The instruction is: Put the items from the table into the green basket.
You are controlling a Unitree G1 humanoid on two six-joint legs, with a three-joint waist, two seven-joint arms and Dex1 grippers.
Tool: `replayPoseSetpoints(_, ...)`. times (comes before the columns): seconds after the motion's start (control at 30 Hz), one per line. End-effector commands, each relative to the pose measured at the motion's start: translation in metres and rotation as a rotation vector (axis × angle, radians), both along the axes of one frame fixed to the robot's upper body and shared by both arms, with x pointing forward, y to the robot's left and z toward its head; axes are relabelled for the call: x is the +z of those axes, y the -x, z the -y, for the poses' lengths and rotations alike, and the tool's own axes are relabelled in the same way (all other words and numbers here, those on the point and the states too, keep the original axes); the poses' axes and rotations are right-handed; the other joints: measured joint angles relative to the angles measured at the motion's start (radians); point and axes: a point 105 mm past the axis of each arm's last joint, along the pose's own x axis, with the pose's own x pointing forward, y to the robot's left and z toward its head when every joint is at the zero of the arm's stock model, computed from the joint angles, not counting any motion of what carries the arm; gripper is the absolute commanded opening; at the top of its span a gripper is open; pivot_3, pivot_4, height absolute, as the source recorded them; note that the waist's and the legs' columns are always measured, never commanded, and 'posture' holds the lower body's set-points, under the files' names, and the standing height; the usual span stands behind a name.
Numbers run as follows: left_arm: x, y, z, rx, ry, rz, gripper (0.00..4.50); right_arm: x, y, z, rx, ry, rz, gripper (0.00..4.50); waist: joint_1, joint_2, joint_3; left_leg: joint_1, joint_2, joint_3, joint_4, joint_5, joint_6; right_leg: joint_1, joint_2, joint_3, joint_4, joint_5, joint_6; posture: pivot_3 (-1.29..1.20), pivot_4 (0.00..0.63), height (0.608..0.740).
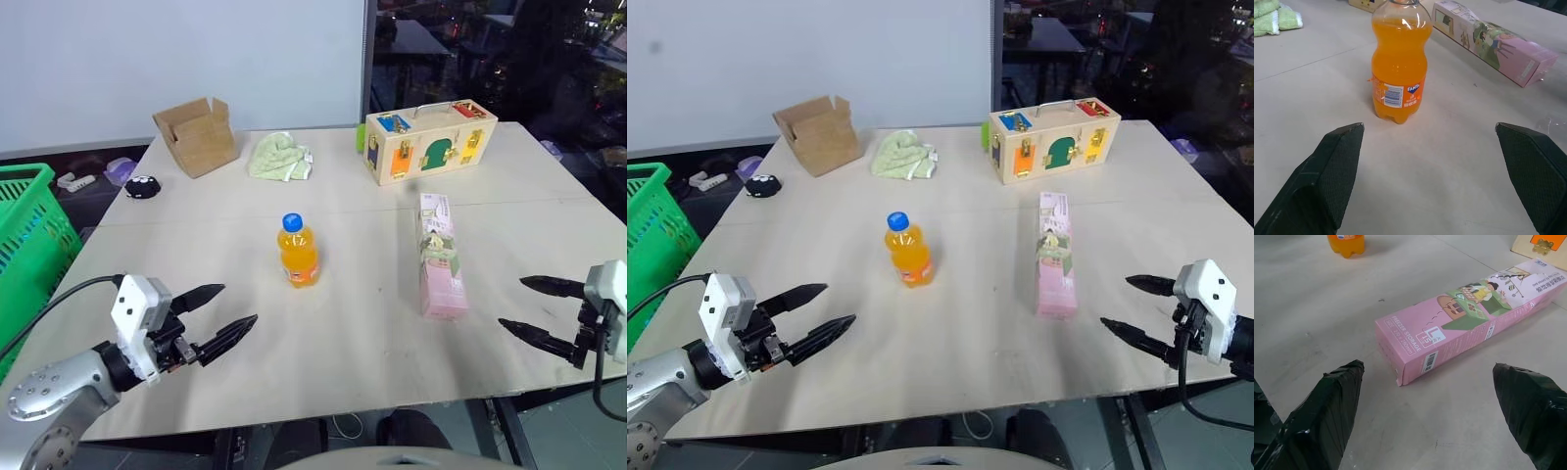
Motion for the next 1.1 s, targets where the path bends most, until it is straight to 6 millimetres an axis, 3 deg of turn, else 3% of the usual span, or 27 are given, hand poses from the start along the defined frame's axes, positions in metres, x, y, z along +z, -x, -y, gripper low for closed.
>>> replayPoseSetpoints(0.03,0.019,-0.006,0.009,-0.069,-0.019,0.089,4.48,0.011,-0.020,-0.012,-0.055,0.031,0.062,4.50,0.000,0.000,0.000,0.000,0.000,0.000,0.000,0.000,0.000,0.000,0.000,0.000,0.000,0.000,0.000,0.05,0.000,0.740)
replayPoseSetpoints(0.13,0.042,-0.008,0.035,-0.201,-0.007,0.189,4.48,0.011,-0.046,-0.040,-0.157,-0.002,0.011,4.50,-0.004,-0.003,0.004,0.003,0.000,0.001,0.001,0.000,0.000,0.000,0.000,0.001,0.002,0.002,-0.002,0.05,0.000,0.740)
replayPoseSetpoints(0.33,0.050,-0.006,0.049,-0.303,-0.024,0.218,4.48,0.015,-0.071,-0.076,-0.256,-0.064,-0.036,4.50,0.000,-0.003,0.004,0.006,-0.001,0.000,-0.002,0.000,0.000,0.000,0.003,0.007,0.001,0.002,-0.002,0.06,0.000,0.740)
replayPoseSetpoints(0.47,0.052,-0.008,0.054,-0.311,-0.018,0.233,4.48,-0.001,-0.093,-0.082,-0.436,0.007,-0.109,4.50,0.003,-0.003,0.003,0.001,-0.001,0.000,-0.002,0.000,0.000,-0.003,0.007,0.010,0.001,0.003,-0.001,0.08,0.000,0.740)
replayPoseSetpoints(0.6,0.052,-0.009,0.055,-0.308,-0.018,0.244,4.48,-0.022,-0.101,-0.094,-0.531,0.057,-0.206,4.50,0.002,-0.003,0.003,-0.002,-0.001,-0.001,-0.001,0.000,0.000,-0.005,0.008,0.011,0.000,0.003,0.000,0.08,0.000,0.740)
replayPoseSetpoints(0.73,0.050,-0.007,0.058,-0.312,-0.015,0.238,4.48,-0.031,-0.111,-0.087,-0.675,0.098,-0.218,4.50,0.000,-0.003,0.003,-0.001,-0.001,-0.001,-0.001,0.000,0.000,-0.005,0.009,0.013,0.002,0.003,-0.001,0.10,0.000,0.740)
replayPoseSetpoints(0.9,0.048,-0.006,0.057,-0.305,-0.016,0.234,4.48,-0.042,-0.108,-0.104,-0.666,0.058,-0.315,4.50,0.001,-0.004,0.002,0.000,-0.001,-0.001,-0.001,0.000,0.000,-0.004,0.009,0.014,0.002,0.003,-0.001,0.10,0.004,0.740)
replayPoseSetpoints(1.1,0.045,-0.005,0.059,-0.306,-0.013,0.229,4.48,-0.055,-0.115,-0.098,-0.701,0.119,-0.327,4.50,0.000,-0.004,0.002,0.000,-0.001,0.000,-0.001,0.000,0.000,-0.004,0.009,0.014,0.002,0.003,-0.001,0.11,0.009,0.740)
